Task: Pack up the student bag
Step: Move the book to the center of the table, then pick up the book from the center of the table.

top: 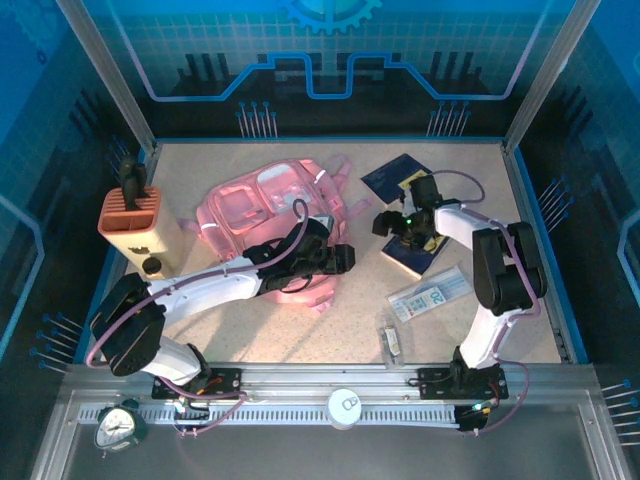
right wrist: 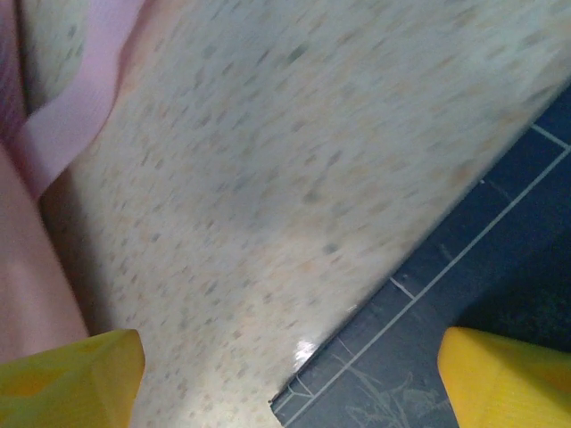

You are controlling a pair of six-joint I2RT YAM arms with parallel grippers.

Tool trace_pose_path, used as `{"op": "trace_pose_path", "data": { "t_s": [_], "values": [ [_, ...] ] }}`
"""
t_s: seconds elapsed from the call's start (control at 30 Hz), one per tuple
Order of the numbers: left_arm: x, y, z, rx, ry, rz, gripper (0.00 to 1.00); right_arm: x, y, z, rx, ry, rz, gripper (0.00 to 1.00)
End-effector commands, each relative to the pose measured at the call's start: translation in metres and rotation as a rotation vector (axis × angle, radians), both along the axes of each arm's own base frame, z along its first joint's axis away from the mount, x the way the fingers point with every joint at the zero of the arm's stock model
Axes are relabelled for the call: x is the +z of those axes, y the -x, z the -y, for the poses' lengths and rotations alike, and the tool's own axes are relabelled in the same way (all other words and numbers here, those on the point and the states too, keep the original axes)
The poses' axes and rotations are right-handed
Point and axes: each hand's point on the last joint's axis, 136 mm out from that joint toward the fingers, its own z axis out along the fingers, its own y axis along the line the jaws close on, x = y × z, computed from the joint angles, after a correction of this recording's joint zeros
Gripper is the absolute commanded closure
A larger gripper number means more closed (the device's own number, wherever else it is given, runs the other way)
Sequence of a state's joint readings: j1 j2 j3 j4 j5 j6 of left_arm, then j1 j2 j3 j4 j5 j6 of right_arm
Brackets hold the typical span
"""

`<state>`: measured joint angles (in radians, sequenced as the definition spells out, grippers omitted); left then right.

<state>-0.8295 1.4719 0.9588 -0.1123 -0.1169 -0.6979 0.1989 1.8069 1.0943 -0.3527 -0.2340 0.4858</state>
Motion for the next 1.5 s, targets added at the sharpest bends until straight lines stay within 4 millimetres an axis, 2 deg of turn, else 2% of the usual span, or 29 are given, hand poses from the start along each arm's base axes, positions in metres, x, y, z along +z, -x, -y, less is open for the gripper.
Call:
{"op": "trace_pose_path", "data": {
  "t_s": [0.0,0.13,0.2,0.3,0.43,0.57,0.7,0.8,0.9,1.13,1.37,1.47],
  "values": [
    [0.015,-0.003,0.000,-0.004,-0.015,0.045,0.32,-0.020,0.058,-0.025,0.100,-0.033,-0.144,0.13],
    [0.018,-0.003,-0.008,0.023,-0.025,0.060,0.32,-0.019,0.088,-0.043,0.179,-0.035,-0.161,0.15],
    [0.019,-0.001,-0.010,0.028,-0.019,0.055,0.32,-0.009,0.101,-0.057,0.237,-0.070,-0.149,0.16],
    [0.023,0.002,-0.009,0.038,0.028,0.040,0.32,0.012,0.108,-0.060,0.264,-0.097,-0.119,0.17],
    [0.024,0.007,0.003,0.031,0.098,0.016,0.34,0.046,0.104,-0.046,0.238,-0.092,-0.023,0.18],
    [0.021,0.011,0.027,0.012,0.163,-0.023,0.36,0.065,0.097,-0.006,0.097,-0.021,0.049,0.20],
    [0.011,0.014,0.060,-0.027,0.218,-0.067,0.40,0.065,0.099,0.033,-0.047,-0.028,0.064,0.17],
    [-0.002,0.014,0.082,-0.039,0.239,-0.109,0.43,0.057,0.100,0.052,-0.119,-0.030,0.042,0.16],
    [-0.022,0.011,0.098,-0.051,0.263,-0.140,0.48,0.043,0.101,0.062,-0.158,-0.033,0.011,0.16],
    [-0.061,0.004,0.121,-0.074,0.222,-0.216,0.57,0.012,0.101,0.064,-0.157,-0.043,-0.075,0.23],
    [-0.091,-0.007,0.127,-0.074,0.174,-0.268,0.61,-0.001,0.102,0.060,-0.142,-0.048,-0.091,0.25],
    [-0.100,-0.010,0.126,-0.065,0.159,-0.274,0.66,-0.003,0.102,0.054,-0.120,-0.067,-0.096,0.25]
  ]
}}
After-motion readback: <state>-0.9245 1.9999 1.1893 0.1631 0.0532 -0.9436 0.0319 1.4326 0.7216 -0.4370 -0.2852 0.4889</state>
